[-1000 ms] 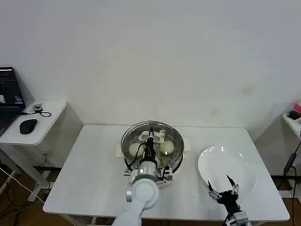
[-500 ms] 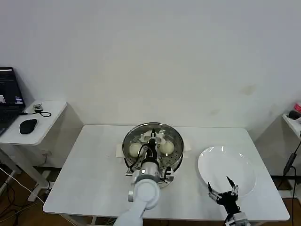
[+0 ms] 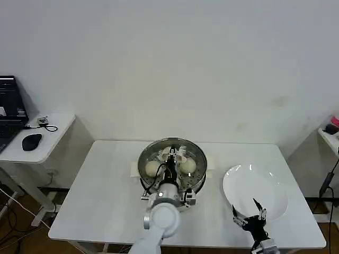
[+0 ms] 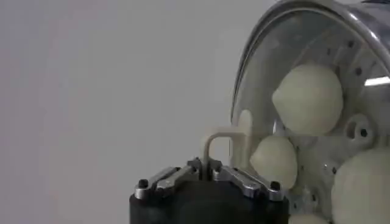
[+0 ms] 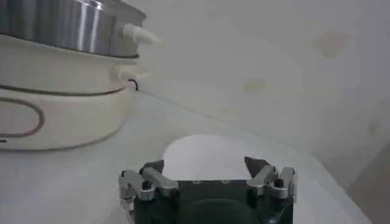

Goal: Take steamed baozi put them in steamer then cover it.

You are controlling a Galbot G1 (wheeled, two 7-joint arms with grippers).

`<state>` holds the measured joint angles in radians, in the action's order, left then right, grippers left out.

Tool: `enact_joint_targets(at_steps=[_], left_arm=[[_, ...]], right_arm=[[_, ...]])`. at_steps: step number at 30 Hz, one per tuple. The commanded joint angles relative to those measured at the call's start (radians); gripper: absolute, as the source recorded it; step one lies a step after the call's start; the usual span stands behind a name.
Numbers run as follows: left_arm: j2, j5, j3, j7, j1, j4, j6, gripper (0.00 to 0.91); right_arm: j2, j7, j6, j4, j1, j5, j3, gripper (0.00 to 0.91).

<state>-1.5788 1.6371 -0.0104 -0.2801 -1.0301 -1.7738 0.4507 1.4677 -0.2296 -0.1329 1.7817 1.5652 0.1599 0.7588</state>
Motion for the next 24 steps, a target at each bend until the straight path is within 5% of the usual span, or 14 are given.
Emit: enact_joint_targets(at_steps=[1, 18, 24], left_arm=[[0.016, -0.019, -0.001, -0.005, -0.013, -0.061, 0.001, 0.907], [0.238, -0.264, 0.051, 0.028, -0.228, -0.400, -0.043, 0.907], [0.310, -0.602, 0.166, 0.188, -0.390, -0.579, -0.091, 0.907]], right_arm=[[0.003, -0.001, 0.000, 0.002, 0.000, 0.001, -0.003, 0.907], [0.018, 0.005, 0.008, 0.008, 0.013, 0.012, -0.017, 0.907], [0.013, 0.009, 0.001, 0.007, 0.023, 0.009, -0.015, 0.907]])
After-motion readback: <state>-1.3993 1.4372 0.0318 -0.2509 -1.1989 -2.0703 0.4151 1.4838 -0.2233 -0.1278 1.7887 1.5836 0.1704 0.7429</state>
